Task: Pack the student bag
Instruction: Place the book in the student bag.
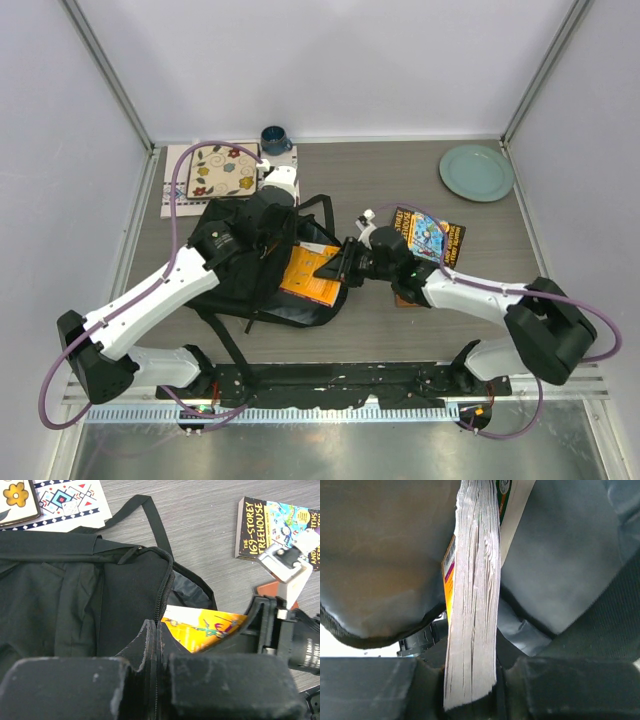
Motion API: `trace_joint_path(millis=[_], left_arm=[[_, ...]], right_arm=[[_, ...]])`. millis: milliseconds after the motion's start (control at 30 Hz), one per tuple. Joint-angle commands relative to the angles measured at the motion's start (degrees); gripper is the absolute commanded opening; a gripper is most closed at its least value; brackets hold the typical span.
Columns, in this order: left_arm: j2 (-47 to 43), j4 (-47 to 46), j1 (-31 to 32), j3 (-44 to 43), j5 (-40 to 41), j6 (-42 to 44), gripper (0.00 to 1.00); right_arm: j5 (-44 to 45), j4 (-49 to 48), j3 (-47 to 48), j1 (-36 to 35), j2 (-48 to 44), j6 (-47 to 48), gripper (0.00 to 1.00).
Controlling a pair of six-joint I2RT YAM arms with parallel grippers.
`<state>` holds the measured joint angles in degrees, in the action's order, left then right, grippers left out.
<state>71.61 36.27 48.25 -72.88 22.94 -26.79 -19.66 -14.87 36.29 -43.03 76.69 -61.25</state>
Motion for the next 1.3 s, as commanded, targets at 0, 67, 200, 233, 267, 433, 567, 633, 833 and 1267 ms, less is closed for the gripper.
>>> trace_joint_path(millis=[0, 67, 200, 233, 267, 433, 567, 633, 833, 1267], left_arm=[[-2.0, -5.3, -0.2, -2.8, -0.3, -0.5, 0.0], [-2.1, -5.2, -0.2, -2.9, -0.3, -0.5, 0.0], [-2.4, -5.2, -0.2, -2.9, -0.4, -0.8, 0.0], [-2.4, -5.1, -0.1, -2.8, -0.4, -0.9, 0.0], [-2.6, -5.1, -0.2, -2.9, -0.4, -0.9, 0.0], [-2.6, -4.4, -0.2, -3.6, -0.2, -0.7, 0.0], [-3.1, -5.4, -0.2, -3.3, -0.6, -1.1, 0.0], [-3.1, -6.0, -0.1, -3.2, -1.0, -1.4, 0.0], [-3.3, -6.0, -0.1, -3.7, -0.9, -1.6, 0.0], [-5.0, -6.1, -0.1, -2.4, -0.1, -2.6, 0.0]], right_arm=[[-1.5, -12.4, 4.7, -1.2, 4.9, -1.1, 0.0], [-1.3, -15.2, 6.2, -1.5, 7.5, -1.7, 0.01], [2.2, -17.3, 9.1, -3.2, 13.0, -1.3, 0.0], [3.2, -16.2, 10.9, -3.9, 15.1, -0.8, 0.01], [3.5, -15.6, 11.8, -4.1, 16.0, -0.5, 0.01], [8.2, -12.6, 11.3, -5.6, 15.3, 0.6, 0.0], [12.2, -11.8, 9.7, -6.0, 13.6, 0.5, 0.01], [12.9, -13.8, 10.5, -6.5, 14.9, -0.2, 0.01], [16.1, -16.1, 15.6, -10.8, 22.4, -2.5, 0.01], [16.3, -14.7, 22.7, -10.3, 32.7, -5.0, 0.34]])
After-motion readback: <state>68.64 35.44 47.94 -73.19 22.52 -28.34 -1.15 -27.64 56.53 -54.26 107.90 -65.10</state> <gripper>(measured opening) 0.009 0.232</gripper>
